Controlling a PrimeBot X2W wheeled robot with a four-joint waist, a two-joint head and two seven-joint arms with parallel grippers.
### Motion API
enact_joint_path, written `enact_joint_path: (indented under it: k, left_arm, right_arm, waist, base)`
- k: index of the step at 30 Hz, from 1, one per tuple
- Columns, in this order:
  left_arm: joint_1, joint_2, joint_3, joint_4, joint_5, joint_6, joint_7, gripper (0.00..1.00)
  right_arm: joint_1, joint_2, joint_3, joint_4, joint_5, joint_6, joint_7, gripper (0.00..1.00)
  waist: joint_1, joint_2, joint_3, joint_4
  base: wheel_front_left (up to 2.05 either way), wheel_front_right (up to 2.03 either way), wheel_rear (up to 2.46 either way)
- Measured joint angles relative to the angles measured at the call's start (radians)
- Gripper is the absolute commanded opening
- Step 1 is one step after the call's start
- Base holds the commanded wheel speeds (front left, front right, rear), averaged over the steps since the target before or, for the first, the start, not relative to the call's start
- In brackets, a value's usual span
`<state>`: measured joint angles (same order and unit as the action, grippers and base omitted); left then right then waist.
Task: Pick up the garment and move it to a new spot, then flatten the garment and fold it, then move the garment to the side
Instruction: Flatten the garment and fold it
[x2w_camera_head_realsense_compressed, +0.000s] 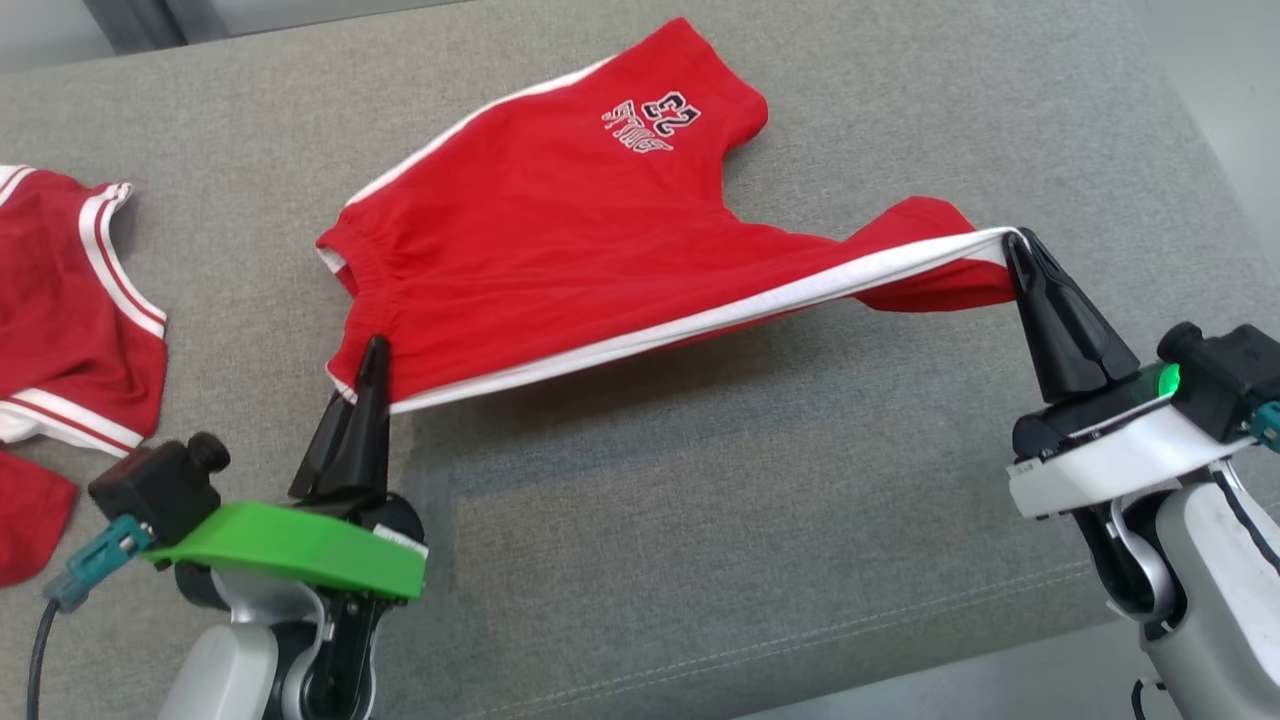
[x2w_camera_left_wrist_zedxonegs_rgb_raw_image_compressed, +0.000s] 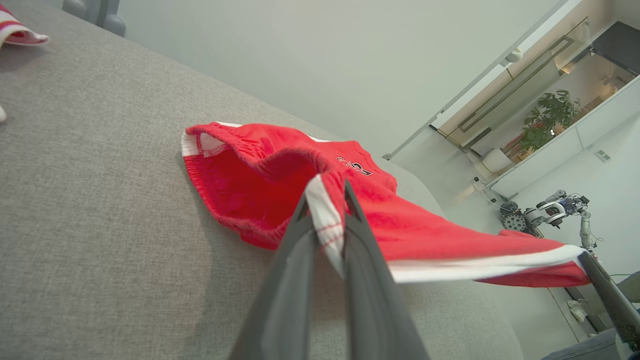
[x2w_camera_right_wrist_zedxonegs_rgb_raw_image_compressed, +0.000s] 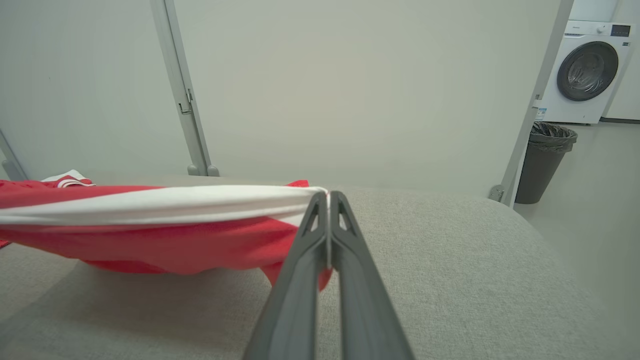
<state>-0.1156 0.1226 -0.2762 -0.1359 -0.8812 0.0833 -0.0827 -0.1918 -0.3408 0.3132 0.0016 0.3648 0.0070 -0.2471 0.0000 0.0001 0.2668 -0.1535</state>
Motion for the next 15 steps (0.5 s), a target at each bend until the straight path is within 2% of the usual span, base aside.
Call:
enact_joint_path:
  k: [8, 15]
  left_arm:
    - [0.101, 0.052, 0.004, -0.124, 0.058, 0.001, -0.016, 0.00]
    - [0.177, 0.055, -0.008, -0.169, 0.081, 0.010, -0.001, 0.00]
  right_arm:
    - [0.120, -0.021, -0.011, -0.118, -0.012, -0.036, 0.000, 0.00]
    - [0.207, -0.046, -0.026, -0.159, -0.012, -0.045, 0.000, 0.00]
  waist:
    - [0.0000, 0.0000, -0.029, -0.025]
    - [0.0000, 0.0000, -0.036, -0.036]
  base:
    - [0.00, 0.00, 0.00]
    - [0.00, 0.00, 0.00]
